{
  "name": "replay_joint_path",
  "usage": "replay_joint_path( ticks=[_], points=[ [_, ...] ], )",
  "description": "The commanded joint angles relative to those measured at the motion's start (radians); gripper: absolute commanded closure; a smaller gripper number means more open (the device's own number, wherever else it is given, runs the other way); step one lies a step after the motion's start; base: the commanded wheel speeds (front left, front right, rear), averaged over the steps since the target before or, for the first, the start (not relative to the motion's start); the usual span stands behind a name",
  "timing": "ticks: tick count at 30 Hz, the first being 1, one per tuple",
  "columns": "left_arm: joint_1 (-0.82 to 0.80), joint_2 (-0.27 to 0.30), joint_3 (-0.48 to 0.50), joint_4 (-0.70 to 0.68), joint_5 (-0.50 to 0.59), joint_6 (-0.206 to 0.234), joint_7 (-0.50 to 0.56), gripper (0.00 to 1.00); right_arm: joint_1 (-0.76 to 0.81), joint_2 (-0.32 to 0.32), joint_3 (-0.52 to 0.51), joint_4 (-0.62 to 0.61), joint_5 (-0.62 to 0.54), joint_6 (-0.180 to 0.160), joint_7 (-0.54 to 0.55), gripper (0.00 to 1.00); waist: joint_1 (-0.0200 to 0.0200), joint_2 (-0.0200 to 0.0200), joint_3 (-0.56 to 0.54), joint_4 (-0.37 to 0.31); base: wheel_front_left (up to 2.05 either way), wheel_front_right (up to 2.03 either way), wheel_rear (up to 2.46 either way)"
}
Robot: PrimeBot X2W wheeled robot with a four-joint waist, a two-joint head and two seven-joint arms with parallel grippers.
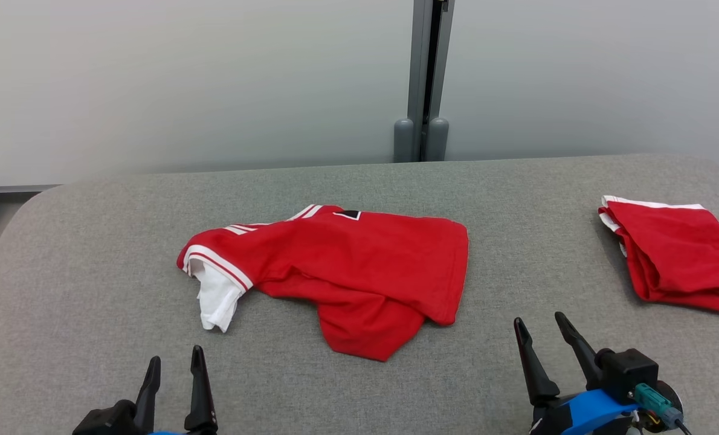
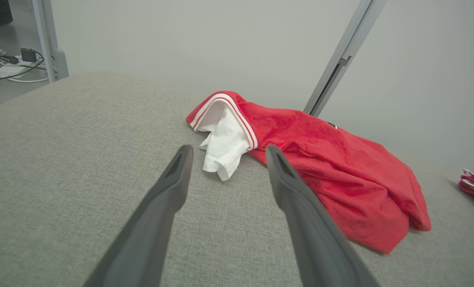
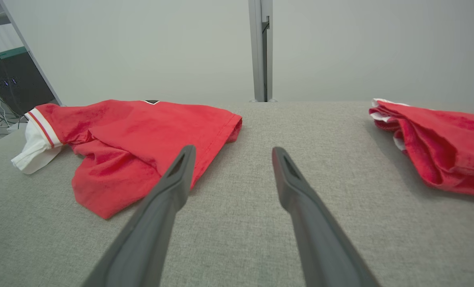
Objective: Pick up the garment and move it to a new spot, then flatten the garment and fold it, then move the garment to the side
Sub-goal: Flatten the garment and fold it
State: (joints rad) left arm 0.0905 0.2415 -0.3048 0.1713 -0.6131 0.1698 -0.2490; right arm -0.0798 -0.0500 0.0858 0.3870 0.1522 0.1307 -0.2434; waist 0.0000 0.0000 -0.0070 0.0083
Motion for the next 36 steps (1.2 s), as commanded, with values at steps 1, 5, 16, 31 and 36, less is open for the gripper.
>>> replay_joint_path(
  ticks=[1,5,16,31,36],
  points=[
    [0.005,0.003,-0.001,-0.002,-0.001,0.004,0.000,0.00,-0.005,-0.001,-0.001,0.001,-0.009,0.000,-0.003,0.00,0.0000,0.0000,0.002,0.003,0.00,0.00,0.00],
    [-0.009,0.002,-0.007,-0.005,0.001,0.004,0.001,0.00,-0.025,-0.001,0.002,0.002,-0.041,0.000,0.013,0.00,0.0000,0.0000,0.021,0.016,0.00,0.00,0.00],
    [-0.067,-0.014,-0.016,0.014,0.006,-0.013,-0.004,0.00,-0.176,-0.001,0.058,0.224,-0.128,0.000,0.083,0.00,0.0000,0.0000,0.102,0.089,0.00,0.00,0.00],
    [-0.103,-0.037,-0.006,0.045,0.017,-0.029,-0.014,0.00,-0.340,-0.001,0.051,0.455,-0.142,0.000,-0.004,0.55,0.0000,0.0000,0.156,0.145,0.00,0.00,0.00],
    [-0.106,-0.039,0.000,0.049,0.021,-0.035,-0.015,0.00,-0.354,-0.002,0.058,0.441,-0.132,0.000,-0.018,1.00,0.0000,0.0000,0.160,0.134,0.00,0.00,0.00]
  ],
)
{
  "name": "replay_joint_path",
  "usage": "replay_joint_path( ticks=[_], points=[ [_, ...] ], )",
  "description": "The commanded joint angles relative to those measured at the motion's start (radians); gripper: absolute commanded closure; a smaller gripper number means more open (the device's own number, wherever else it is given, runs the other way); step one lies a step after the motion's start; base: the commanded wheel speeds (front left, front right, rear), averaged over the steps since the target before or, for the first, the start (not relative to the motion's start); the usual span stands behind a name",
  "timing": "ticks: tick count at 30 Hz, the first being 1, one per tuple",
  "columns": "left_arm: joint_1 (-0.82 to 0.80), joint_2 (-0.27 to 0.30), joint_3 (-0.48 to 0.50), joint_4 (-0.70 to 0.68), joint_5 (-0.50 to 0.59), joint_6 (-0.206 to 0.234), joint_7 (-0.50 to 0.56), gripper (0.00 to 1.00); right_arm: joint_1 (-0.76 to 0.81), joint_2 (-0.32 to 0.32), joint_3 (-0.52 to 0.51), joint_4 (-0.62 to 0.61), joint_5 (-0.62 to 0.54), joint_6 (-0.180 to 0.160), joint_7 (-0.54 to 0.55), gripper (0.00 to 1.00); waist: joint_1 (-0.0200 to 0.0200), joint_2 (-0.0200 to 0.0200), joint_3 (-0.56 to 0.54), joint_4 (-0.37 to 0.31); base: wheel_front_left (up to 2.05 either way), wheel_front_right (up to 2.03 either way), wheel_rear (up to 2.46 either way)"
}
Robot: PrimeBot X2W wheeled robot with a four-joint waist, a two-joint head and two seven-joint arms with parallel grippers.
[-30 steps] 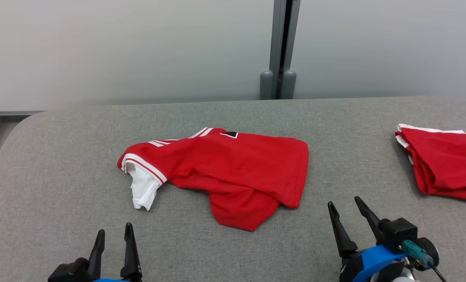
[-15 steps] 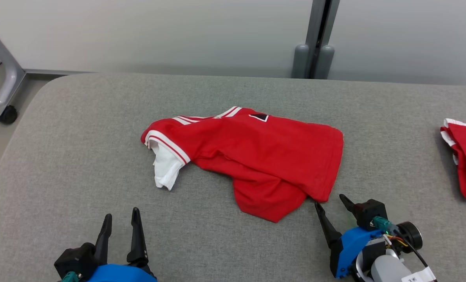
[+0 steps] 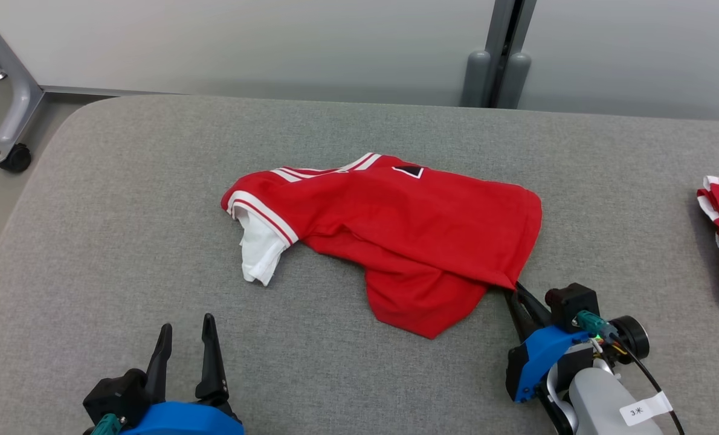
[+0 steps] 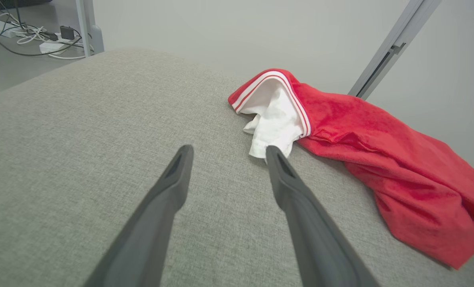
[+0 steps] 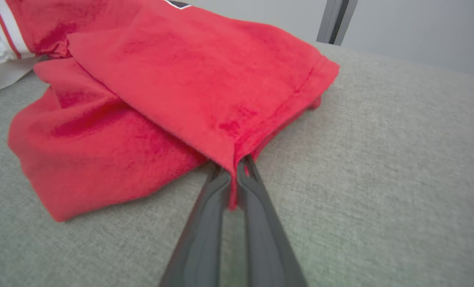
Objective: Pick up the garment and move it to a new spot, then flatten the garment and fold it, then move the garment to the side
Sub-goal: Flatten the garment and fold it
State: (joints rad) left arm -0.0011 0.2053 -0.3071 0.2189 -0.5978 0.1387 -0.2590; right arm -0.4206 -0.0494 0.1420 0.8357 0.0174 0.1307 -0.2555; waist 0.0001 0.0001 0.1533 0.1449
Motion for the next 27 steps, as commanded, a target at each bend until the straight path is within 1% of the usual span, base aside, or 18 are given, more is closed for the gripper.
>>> replay_joint_path(
  ticks=[1,5,10,15,20,25,26,27],
  points=[
    [-0.015,-0.003,0.004,0.003,0.006,-0.005,-0.005,0.00,-0.013,-0.002,0.001,-0.013,0.004,0.000,-0.007,1.00,-0.0001,-0.0001,-0.001,-0.005,0.00,0.00,0.00],
    [-0.016,-0.003,0.008,0.008,0.009,-0.008,-0.006,0.00,0.000,-0.002,-0.003,-0.047,0.007,0.000,-0.010,1.00,-0.0001,-0.0001,-0.004,-0.018,0.00,0.00,0.00],
    [-0.008,-0.002,0.017,0.010,0.011,-0.009,-0.006,0.00,0.059,-0.002,-0.028,-0.142,-0.009,0.000,-0.010,1.00,-0.0001,-0.0001,-0.016,-0.040,0.00,0.00,0.00],
    [0.007,-0.004,0.023,0.010,0.013,-0.008,-0.006,0.00,0.152,-0.002,-0.114,-0.243,-0.072,0.000,-0.010,1.00,-0.0001,-0.0001,-0.027,-0.075,0.00,0.00,0.00],
    [0.009,-0.003,0.028,0.012,0.016,-0.014,-0.007,0.00,0.252,-0.002,-0.209,-0.361,-0.135,0.000,0.035,1.00,-0.0001,-0.0001,-0.029,-0.110,0.00,0.00,0.00],
    [-0.003,-0.005,0.026,0.019,0.019,-0.021,-0.007,0.00,0.306,-0.002,-0.248,-0.418,-0.153,0.000,0.068,1.00,-0.0001,-0.0001,-0.024,-0.124,0.00,0.00,0.00],
    [-0.007,-0.006,0.026,0.021,0.019,-0.023,-0.007,0.00,0.315,-0.002,-0.255,-0.419,-0.149,0.000,0.076,0.75,-0.0001,-0.0001,-0.023,-0.126,0.00,0.00,0.00],
    [-0.010,-0.008,0.025,0.022,0.020,-0.024,-0.007,0.00,0.323,-0.002,-0.256,-0.416,-0.147,0.000,0.077,0.56,-0.0001,-0.0001,-0.023,-0.127,0.00,0.00,0.00]
  ],
)
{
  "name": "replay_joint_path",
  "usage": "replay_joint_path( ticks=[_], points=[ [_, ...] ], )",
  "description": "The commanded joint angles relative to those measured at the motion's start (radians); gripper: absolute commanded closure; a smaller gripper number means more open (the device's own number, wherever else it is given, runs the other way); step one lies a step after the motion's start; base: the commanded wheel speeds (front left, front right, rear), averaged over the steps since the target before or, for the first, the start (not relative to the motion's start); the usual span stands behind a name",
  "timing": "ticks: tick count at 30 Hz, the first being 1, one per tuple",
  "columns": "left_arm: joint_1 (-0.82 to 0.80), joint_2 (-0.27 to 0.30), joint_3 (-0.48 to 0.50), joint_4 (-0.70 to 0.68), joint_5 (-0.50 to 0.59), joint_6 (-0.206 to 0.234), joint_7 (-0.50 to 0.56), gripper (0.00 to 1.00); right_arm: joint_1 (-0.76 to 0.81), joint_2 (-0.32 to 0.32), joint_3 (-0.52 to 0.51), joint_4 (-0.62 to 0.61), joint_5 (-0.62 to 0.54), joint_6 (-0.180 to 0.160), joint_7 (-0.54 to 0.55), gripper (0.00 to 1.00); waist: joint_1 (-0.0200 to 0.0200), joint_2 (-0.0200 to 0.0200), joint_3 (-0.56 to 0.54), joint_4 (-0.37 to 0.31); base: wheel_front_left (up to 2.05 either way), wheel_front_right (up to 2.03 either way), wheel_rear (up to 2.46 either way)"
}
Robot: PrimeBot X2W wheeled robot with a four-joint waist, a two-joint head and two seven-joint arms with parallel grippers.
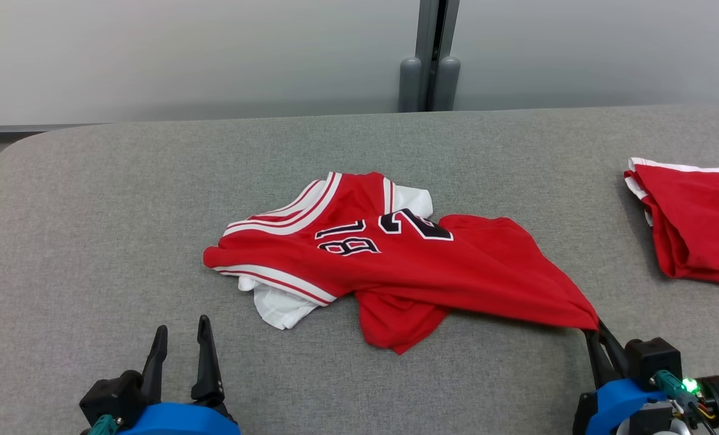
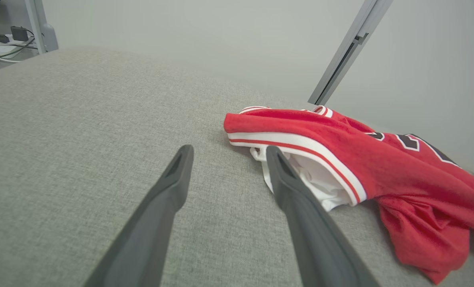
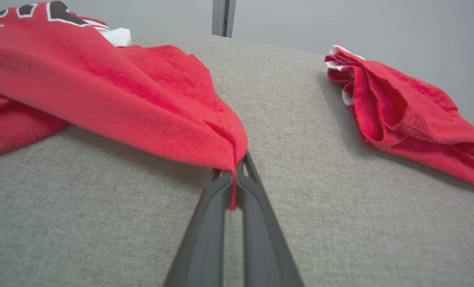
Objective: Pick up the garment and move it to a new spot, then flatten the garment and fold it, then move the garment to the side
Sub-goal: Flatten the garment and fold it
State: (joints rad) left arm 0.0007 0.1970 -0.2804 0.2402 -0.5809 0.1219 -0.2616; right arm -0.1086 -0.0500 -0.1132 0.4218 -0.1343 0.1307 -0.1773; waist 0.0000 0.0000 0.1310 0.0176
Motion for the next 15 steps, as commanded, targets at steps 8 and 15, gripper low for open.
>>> replay_joint_path(
  ticks=[8,15],
  points=[
    [-0.007,0.004,0.007,0.016,0.005,-0.005,-0.004,0.00,0.024,-0.001,0.008,0.014,0.037,0.000,-0.020,0.00,0.0000,0.0000,-0.016,-0.010,0.00,0.00,0.00],
    [0.016,0.011,0.018,0.006,0.008,0.003,-0.004,0.00,0.047,-0.002,0.033,-0.084,0.067,0.000,-0.005,0.00,0.0000,0.0000,-0.056,-0.032,0.00,0.00,0.00]
  ],
)
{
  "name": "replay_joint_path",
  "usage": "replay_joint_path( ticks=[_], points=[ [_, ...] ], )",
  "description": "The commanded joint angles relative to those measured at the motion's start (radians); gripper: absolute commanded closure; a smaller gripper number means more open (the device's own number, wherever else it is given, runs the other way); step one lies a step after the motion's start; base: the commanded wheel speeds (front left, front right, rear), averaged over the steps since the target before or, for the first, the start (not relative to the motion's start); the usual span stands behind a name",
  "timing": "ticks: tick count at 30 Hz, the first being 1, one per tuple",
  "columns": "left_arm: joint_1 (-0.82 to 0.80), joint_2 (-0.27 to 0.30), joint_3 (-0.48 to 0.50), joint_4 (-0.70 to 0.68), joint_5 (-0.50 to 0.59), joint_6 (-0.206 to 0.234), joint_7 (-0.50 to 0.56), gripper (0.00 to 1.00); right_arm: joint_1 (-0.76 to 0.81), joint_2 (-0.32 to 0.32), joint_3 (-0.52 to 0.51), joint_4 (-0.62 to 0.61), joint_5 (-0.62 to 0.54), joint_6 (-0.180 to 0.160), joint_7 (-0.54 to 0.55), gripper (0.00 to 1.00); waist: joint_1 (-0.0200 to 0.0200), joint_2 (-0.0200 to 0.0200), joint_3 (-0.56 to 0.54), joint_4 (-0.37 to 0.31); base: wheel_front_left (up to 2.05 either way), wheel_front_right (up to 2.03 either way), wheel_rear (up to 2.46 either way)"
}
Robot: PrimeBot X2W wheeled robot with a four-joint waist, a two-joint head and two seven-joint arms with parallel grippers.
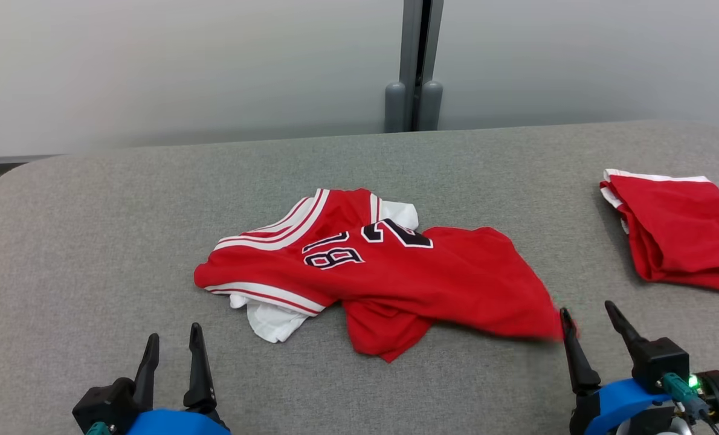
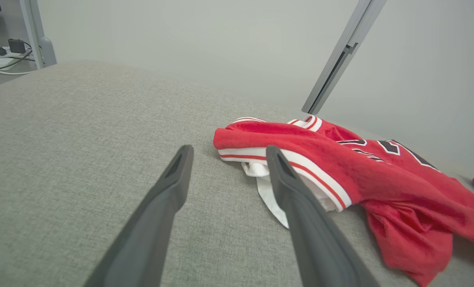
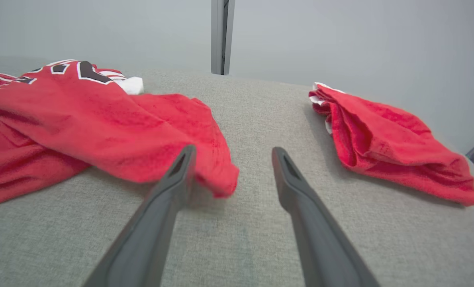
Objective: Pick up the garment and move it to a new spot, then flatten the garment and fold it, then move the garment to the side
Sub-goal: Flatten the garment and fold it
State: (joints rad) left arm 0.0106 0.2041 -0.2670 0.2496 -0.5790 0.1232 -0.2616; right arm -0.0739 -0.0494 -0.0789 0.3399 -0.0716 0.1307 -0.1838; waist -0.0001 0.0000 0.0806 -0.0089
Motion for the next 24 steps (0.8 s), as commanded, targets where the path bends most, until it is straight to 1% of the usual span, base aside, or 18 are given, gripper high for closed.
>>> replay_joint_path(
  ticks=[1,5,9,12,18,24],
  points=[
    [0.007,0.006,0.006,-0.006,0.005,0.005,-0.004,0.00,0.019,-0.002,0.000,-0.026,0.000,0.000,0.007,0.00,0.0001,0.0000,-0.009,-0.008,0.00,0.00,0.00],
    [0.007,0.018,0.007,-0.010,0.006,0.007,0.004,0.00,0.042,-0.002,-0.016,-0.131,-0.011,0.000,0.032,0.00,0.0001,0.0000,-0.016,-0.018,0.00,0.00,0.00],
    [-0.032,0.038,-0.005,0.012,0.012,-0.004,0.032,0.00,0.041,-0.002,-0.017,-0.216,-0.005,0.000,0.046,0.00,0.0001,0.0000,-0.008,-0.028,0.00,0.00,0.00],
    [-0.086,0.051,-0.018,0.062,0.017,-0.023,0.061,0.00,0.022,-0.002,0.000,-0.251,0.008,0.000,0.052,0.00,0.0001,0.0000,0.009,-0.033,0.00,0.00,0.00],
    [-0.217,0.067,-0.058,0.216,0.024,-0.070,0.150,0.00,-0.015,-0.002,0.069,-0.291,0.030,0.000,0.061,0.00,0.0001,0.0000,0.060,-0.054,0.00,0.00,0.00],
    [-0.278,0.051,-0.096,0.280,0.010,-0.131,0.203,0.00,-0.040,-0.002,0.079,-0.305,0.032,0.000,0.052,0.00,0.0001,0.0000,0.105,-0.071,0.00,0.00,0.00]
  ],
)
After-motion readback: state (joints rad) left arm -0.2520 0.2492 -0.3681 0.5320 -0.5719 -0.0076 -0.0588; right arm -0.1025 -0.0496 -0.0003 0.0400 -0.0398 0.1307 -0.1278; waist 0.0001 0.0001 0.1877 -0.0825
